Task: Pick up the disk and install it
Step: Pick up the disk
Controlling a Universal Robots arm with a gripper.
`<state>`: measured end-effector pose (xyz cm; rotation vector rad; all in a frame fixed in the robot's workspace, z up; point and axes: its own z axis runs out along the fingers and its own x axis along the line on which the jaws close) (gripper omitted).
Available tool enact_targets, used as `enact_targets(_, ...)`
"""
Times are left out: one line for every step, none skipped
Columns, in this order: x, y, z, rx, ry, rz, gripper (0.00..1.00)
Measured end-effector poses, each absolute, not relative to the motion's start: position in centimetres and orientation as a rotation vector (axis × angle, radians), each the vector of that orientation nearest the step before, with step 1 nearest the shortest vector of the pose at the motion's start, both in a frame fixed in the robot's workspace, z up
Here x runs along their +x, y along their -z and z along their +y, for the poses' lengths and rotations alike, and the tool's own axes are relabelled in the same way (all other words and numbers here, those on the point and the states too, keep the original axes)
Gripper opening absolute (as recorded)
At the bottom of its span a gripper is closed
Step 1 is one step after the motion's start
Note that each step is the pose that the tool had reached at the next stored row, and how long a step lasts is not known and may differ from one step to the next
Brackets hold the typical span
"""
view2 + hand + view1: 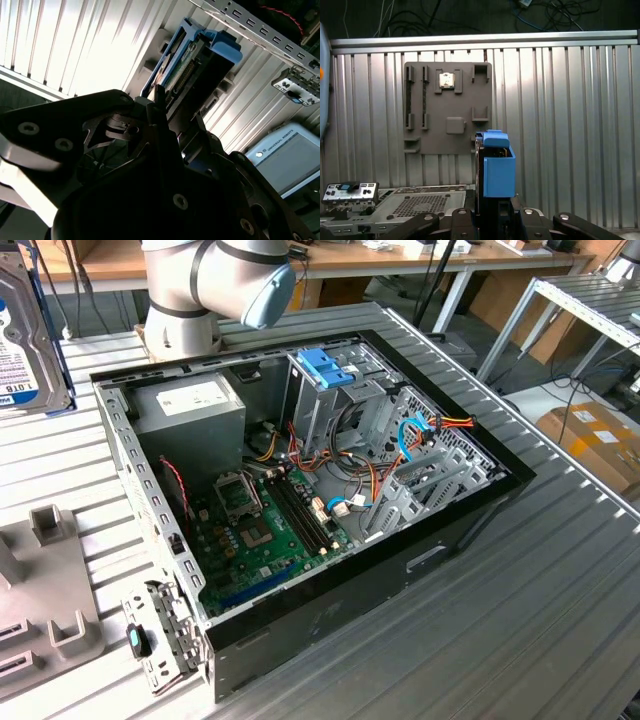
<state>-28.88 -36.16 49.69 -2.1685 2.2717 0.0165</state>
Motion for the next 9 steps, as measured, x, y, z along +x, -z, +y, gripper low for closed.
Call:
enact_targets(-28.88, -49.69, -36.16, -2.168, -0.017, 2.272, 0.35)
enact_targets(-28.87, -49.69, -36.16, -2.169, -0.016, 2.272, 0.35)
enact_targets(-28.86, -49.69, -36.16, -2.169, -0.016, 2.272, 0.35)
enact_targets(-28.86, -49.69, -36.16, -2.169, -0.016, 2.272, 0.35)
enact_targets(-28.8, -49.69, -36.16, -2.169, -0.016, 2.272, 0.35)
enact_targets(-28.72, -49.69, -36.16, -2.169, -0.016, 2.271, 0.35)
enact_targets(-28.66, -49.69, -36.16, -2.169, -0.016, 2.272, 0.35)
enact_targets(-28.53, -49.69, -36.16, -2.169, -0.016, 2.272, 0.35)
enact_targets(-28.4, -49.69, -36.16, -2.169, -0.016, 2.272, 0.35)
